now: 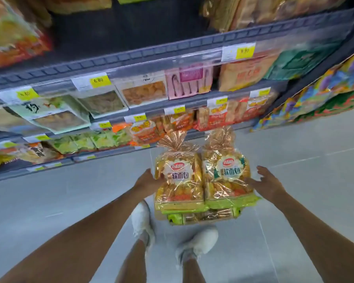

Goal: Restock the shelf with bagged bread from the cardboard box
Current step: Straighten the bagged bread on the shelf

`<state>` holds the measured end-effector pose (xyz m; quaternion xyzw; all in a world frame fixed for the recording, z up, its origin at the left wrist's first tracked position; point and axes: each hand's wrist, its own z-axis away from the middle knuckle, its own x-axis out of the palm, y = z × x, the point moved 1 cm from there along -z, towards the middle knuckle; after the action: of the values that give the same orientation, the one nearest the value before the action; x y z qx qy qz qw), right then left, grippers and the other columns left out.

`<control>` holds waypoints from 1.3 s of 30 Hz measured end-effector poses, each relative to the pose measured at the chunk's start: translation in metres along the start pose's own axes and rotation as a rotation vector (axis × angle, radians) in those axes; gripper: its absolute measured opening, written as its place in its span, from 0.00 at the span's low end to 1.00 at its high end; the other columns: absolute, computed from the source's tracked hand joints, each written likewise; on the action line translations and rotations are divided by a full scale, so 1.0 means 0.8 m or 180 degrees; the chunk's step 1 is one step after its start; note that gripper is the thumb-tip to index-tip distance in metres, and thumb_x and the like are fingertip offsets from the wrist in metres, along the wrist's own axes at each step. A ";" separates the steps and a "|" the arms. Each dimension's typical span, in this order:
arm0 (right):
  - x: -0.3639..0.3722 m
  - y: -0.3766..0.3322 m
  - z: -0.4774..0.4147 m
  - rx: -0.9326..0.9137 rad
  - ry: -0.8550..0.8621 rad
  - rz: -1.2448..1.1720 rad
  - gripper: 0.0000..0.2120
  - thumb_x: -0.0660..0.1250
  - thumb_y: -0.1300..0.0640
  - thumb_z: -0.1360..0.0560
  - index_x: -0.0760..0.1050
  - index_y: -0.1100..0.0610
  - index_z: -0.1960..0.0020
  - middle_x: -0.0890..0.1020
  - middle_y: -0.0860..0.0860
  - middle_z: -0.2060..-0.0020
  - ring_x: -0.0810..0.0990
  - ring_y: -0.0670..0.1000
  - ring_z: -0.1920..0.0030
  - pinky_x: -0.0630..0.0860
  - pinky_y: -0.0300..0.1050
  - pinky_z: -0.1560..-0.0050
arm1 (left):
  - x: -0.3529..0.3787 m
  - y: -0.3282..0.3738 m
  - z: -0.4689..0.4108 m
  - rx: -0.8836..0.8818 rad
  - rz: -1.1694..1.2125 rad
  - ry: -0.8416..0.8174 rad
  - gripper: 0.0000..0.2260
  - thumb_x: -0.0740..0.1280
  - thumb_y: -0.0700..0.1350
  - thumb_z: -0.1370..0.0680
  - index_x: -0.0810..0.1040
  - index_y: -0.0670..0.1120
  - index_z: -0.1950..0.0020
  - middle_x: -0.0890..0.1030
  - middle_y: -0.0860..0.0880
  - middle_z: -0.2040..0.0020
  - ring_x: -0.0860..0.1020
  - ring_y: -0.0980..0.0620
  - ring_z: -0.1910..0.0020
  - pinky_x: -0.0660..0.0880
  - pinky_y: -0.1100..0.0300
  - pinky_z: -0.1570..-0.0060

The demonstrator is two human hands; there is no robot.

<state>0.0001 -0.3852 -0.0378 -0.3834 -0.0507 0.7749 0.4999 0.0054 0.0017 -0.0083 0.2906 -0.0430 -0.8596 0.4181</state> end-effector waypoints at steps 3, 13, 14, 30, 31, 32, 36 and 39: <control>0.016 0.000 -0.007 0.0050 -0.0099 0.0057 0.39 0.79 0.47 0.31 0.66 0.53 0.25 0.75 0.52 0.32 0.76 0.56 0.37 0.74 0.52 0.38 | 0.015 -0.009 -0.019 -0.0182 0.0485 -0.0153 0.36 0.72 0.58 0.24 0.63 0.40 0.24 0.75 0.43 0.32 0.75 0.42 0.35 0.70 0.57 0.43; 0.041 0.004 -0.010 0.0023 0.0104 -0.0192 0.37 0.78 0.47 0.31 0.68 0.55 0.27 0.78 0.53 0.34 0.78 0.55 0.41 0.75 0.52 0.39 | 0.035 -0.048 -0.050 -0.0382 0.1625 -0.0572 0.20 0.81 0.55 0.34 0.82 0.51 0.45 0.86 0.49 0.48 0.84 0.47 0.46 0.78 0.43 0.39; 0.040 0.005 -0.010 0.0027 0.0091 -0.0194 0.40 0.79 0.44 0.33 0.68 0.55 0.26 0.78 0.53 0.34 0.79 0.56 0.39 0.76 0.53 0.38 | 0.034 -0.049 -0.052 -0.0389 0.1597 -0.0599 0.21 0.81 0.55 0.33 0.82 0.51 0.44 0.86 0.50 0.48 0.84 0.47 0.46 0.78 0.44 0.38; 0.011 0.003 0.012 0.0096 -0.0448 -0.0589 0.15 0.80 0.51 0.32 0.83 0.57 0.50 0.86 0.55 0.60 0.81 0.52 0.62 0.76 0.47 0.59 | 0.006 -0.043 -0.029 0.0213 0.1655 -0.1179 0.19 0.75 0.51 0.25 0.78 0.52 0.35 0.86 0.52 0.44 0.84 0.50 0.45 0.78 0.55 0.53; 0.010 0.001 0.016 0.0084 -0.0466 -0.0643 0.14 0.80 0.53 0.32 0.83 0.57 0.50 0.86 0.56 0.59 0.80 0.52 0.62 0.75 0.47 0.60 | 0.005 -0.042 -0.026 0.0252 0.1661 -0.1169 0.18 0.74 0.50 0.24 0.78 0.52 0.35 0.86 0.52 0.44 0.84 0.50 0.45 0.78 0.55 0.53; 0.009 -0.001 0.020 0.0066 -0.0484 -0.0697 0.13 0.80 0.54 0.31 0.83 0.57 0.50 0.85 0.57 0.59 0.80 0.52 0.62 0.74 0.47 0.60 | 0.003 -0.041 -0.023 0.0276 0.1643 -0.1151 0.17 0.74 0.50 0.24 0.78 0.52 0.36 0.86 0.52 0.44 0.84 0.50 0.45 0.78 0.55 0.53; 0.002 -0.010 0.034 -0.0015 -0.0563 -0.0769 0.10 0.79 0.55 0.30 0.84 0.54 0.49 0.87 0.58 0.54 0.82 0.56 0.57 0.79 0.55 0.51 | -0.009 -0.042 -0.018 0.0401 0.1509 -0.1026 0.15 0.74 0.49 0.24 0.79 0.52 0.38 0.86 0.50 0.46 0.83 0.49 0.48 0.75 0.55 0.53; -0.004 -0.018 0.041 -0.0088 -0.0610 -0.0804 0.09 0.78 0.55 0.29 0.85 0.53 0.50 0.87 0.55 0.58 0.80 0.57 0.58 0.78 0.55 0.52 | -0.024 -0.038 -0.011 0.0456 0.1573 -0.1007 0.14 0.73 0.46 0.23 0.79 0.49 0.38 0.86 0.51 0.47 0.84 0.51 0.49 0.77 0.59 0.57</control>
<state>-0.0096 -0.3705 -0.0062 -0.3052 -0.1566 0.7382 0.5809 -0.0018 0.0368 -0.0164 0.1626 -0.2376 -0.7611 0.5812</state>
